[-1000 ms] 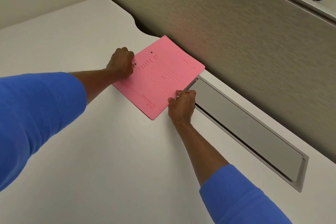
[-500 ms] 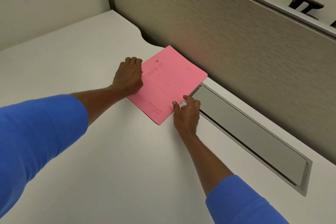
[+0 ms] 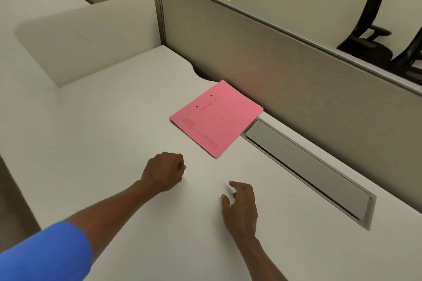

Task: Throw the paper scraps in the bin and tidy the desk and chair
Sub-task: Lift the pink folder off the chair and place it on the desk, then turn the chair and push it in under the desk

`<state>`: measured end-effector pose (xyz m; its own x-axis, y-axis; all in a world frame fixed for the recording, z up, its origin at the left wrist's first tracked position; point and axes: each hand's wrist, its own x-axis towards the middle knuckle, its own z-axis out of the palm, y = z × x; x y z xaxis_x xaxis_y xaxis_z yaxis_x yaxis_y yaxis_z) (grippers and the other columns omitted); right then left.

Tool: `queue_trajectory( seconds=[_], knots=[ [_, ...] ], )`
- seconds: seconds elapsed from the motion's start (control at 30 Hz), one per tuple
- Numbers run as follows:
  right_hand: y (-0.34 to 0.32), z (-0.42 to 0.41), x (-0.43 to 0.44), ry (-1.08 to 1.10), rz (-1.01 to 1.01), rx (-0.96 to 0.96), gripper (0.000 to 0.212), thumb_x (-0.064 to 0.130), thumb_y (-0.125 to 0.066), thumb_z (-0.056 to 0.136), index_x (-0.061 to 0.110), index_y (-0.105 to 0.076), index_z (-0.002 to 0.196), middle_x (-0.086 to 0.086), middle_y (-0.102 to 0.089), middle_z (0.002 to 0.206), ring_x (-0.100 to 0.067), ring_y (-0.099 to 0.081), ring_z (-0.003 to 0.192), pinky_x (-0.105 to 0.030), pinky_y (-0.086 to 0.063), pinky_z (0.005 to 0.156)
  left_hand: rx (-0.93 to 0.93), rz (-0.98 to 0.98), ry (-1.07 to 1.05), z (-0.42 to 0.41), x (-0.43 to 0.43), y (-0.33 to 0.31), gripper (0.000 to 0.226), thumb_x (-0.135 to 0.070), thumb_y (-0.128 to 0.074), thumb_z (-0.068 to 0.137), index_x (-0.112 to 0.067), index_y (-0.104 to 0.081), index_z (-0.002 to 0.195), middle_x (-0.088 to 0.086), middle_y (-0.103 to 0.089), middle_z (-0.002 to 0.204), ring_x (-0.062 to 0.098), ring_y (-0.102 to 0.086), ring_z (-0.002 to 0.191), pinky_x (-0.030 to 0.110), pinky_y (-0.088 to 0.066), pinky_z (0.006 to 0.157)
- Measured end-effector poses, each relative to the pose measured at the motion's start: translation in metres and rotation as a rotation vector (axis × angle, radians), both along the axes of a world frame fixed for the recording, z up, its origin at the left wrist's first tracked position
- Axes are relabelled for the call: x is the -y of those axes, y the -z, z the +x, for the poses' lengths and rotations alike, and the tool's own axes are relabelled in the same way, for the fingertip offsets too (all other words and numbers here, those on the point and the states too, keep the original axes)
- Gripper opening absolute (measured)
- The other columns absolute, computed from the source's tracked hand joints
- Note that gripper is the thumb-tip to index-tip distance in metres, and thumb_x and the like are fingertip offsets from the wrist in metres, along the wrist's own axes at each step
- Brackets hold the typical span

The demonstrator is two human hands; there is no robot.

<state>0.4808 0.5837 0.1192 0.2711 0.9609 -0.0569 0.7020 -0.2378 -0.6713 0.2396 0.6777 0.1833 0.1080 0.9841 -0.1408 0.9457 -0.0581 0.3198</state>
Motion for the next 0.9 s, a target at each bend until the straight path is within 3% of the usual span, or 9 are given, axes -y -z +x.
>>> queue_trajectory(
  seconds=[0.13,0.27,0.43,0.63,0.9],
  knots=[
    [-0.012,-0.011,0.055,0.012,-0.085,-0.016,0.043,0.029,-0.072,0.091,0.039,-0.056,0.13,0.02,-0.047,0.126,-0.004,-0.062,0.107,-0.03,-0.047,0.08,0.035,-0.114,-0.001,-0.026,0.073,0.0,0.02,-0.042,-0.059,0.099,-0.025,-0.071,0.097,-0.008,-0.077,0.097,0.02,-0.071,0.096,0.036,-0.056,0.082],
    [-0.016,-0.02,0.109,0.01,-0.153,0.001,0.043,0.031,-0.073,0.09,0.041,-0.056,0.128,0.019,-0.05,0.126,-0.002,-0.062,0.102,-0.036,-0.053,0.084,0.047,-0.195,0.022,-0.057,0.15,-0.002,0.023,-0.045,-0.057,0.099,-0.026,-0.07,0.098,-0.01,-0.076,0.098,0.016,-0.069,0.095,0.035,-0.056,0.083],
    [-0.028,-0.034,0.173,-0.016,-0.214,0.025,0.042,0.031,-0.073,0.091,0.038,-0.056,0.13,0.015,-0.053,0.125,-0.005,-0.063,0.102,-0.032,-0.049,0.083,0.064,-0.281,0.003,-0.095,0.232,-0.001,0.023,-0.044,-0.056,0.104,-0.027,-0.071,0.104,-0.011,-0.075,0.101,0.011,-0.07,0.092,0.031,-0.058,0.084],
    [-0.039,-0.051,0.246,0.01,-0.267,0.046,0.036,0.03,-0.075,0.092,0.033,-0.06,0.125,0.012,-0.058,0.118,-0.004,-0.062,0.089,-0.029,-0.044,0.078,0.082,-0.33,0.006,-0.123,0.295,0.001,0.021,-0.044,-0.058,0.102,-0.029,-0.073,0.1,-0.011,-0.076,0.093,0.011,-0.07,0.087,0.036,-0.061,0.082],
    [-0.048,-0.054,0.337,-0.074,-0.367,0.123,0.027,0.031,-0.072,0.095,0.032,-0.063,0.121,0.011,-0.062,0.114,-0.007,-0.062,0.091,-0.026,-0.042,0.077,0.12,-0.413,0.024,-0.127,0.374,0.004,0.02,-0.043,-0.064,0.101,-0.026,-0.071,0.094,-0.009,-0.071,0.081,0.009,-0.068,0.076,0.038,-0.062,0.076]
  ],
)
